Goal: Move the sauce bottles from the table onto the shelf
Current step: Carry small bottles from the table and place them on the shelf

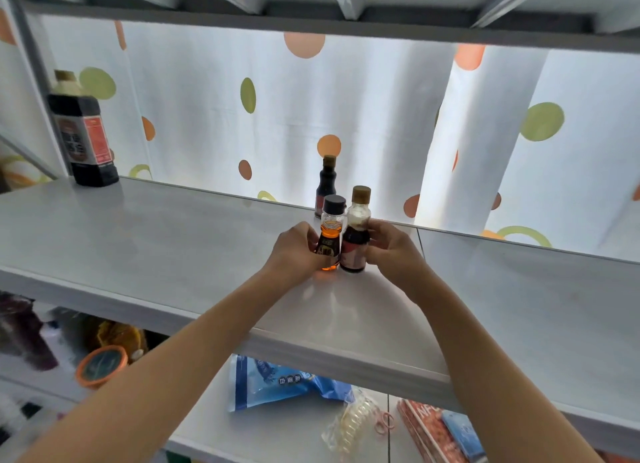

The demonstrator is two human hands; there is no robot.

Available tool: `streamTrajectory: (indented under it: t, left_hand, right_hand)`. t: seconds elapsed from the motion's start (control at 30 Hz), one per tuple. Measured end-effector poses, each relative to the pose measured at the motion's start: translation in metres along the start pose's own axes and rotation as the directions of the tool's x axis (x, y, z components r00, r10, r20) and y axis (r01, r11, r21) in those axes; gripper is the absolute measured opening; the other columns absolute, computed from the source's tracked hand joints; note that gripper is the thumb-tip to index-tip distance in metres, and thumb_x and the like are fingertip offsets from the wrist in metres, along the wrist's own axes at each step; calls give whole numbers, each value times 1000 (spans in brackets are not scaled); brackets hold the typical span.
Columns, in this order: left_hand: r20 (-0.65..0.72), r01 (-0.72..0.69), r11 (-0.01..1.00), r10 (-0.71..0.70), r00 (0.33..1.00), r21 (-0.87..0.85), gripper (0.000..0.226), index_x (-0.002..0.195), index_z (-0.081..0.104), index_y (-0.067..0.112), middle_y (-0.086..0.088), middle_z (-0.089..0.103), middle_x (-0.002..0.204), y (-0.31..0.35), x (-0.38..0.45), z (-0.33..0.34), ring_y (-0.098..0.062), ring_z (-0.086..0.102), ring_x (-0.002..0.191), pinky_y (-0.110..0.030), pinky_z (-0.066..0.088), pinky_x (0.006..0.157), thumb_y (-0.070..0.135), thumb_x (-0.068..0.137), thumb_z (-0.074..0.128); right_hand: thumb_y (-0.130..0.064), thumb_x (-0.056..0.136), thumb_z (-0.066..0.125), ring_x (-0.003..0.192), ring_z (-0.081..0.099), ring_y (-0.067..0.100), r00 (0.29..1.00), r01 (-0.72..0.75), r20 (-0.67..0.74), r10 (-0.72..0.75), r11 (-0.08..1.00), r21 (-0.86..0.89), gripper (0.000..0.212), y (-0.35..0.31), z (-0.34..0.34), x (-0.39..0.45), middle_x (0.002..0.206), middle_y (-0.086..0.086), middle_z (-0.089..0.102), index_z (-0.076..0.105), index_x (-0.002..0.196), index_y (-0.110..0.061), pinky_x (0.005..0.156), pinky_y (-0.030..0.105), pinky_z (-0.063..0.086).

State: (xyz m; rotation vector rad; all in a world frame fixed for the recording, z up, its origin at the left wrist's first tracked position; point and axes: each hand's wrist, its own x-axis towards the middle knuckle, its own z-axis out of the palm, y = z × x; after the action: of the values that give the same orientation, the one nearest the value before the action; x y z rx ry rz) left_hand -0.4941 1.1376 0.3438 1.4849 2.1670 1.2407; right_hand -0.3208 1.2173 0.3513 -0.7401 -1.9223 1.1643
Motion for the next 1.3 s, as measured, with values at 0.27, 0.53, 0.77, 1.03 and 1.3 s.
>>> streamTrajectory:
  t: [0.27, 0.53, 0.77, 1.03, 1.3]
  left_hand:
    - [3, -51, 997, 51, 999, 54, 45, 91, 53, 14, 2, 59, 82, 4, 8, 6, -17, 56, 77, -28, 40, 60, 33, 66, 85]
    - [14, -111, 989, 111, 994, 95, 40, 96, 58, 11, 0, 65, 87, 15, 31, 20, -20, 60, 81, -29, 37, 60, 32, 71, 80]
    - [-10, -79, 993, 80, 997, 89, 43, 100, 53, 10, -4, 62, 93, 17, 47, 32, -22, 55, 81, -30, 35, 66, 25, 71, 82]
    - [-67, -57, 996, 62, 996, 73, 34, 93, 58, 11, -4, 64, 89, 12, 70, 37, -22, 56, 80, -29, 37, 66, 26, 73, 81]
    - [-161, -20, 999, 24, 987, 27, 27, 89, 62, 11, -3, 67, 84, 5, 107, 50, -22, 58, 77, -27, 38, 66, 28, 76, 77]
  right_hand:
    - [-16, 71, 85, 84, 65, 16, 988, 5, -149, -37, 979, -206, 53, 11, 3, 6, 97, -1, 68, 64, 120, -22, 75, 25, 52]
    - [0, 76, 75, 82, 70, 15, 978, -153, -138, 156, 988, 32, 44, 20, -6, 15, 95, 3, 76, 63, 117, -11, 64, 23, 53]
    - [-22, 69, 83, 84, 64, 19, 970, -100, -242, 29, 953, -286, 35, 20, -4, 24, 90, 1, 70, 74, 103, -20, 75, 34, 50]
    - [-23, 71, 81, 90, 69, 27, 961, -203, -234, 147, 950, -237, 34, 27, -3, 61, 96, 2, 74, 73, 103, -13, 82, 48, 58]
    - [-12, 69, 79, 87, 70, 27, 956, -194, -262, 131, 953, -232, 28, 42, 2, 104, 91, 6, 75, 73, 96, -10, 84, 45, 56]
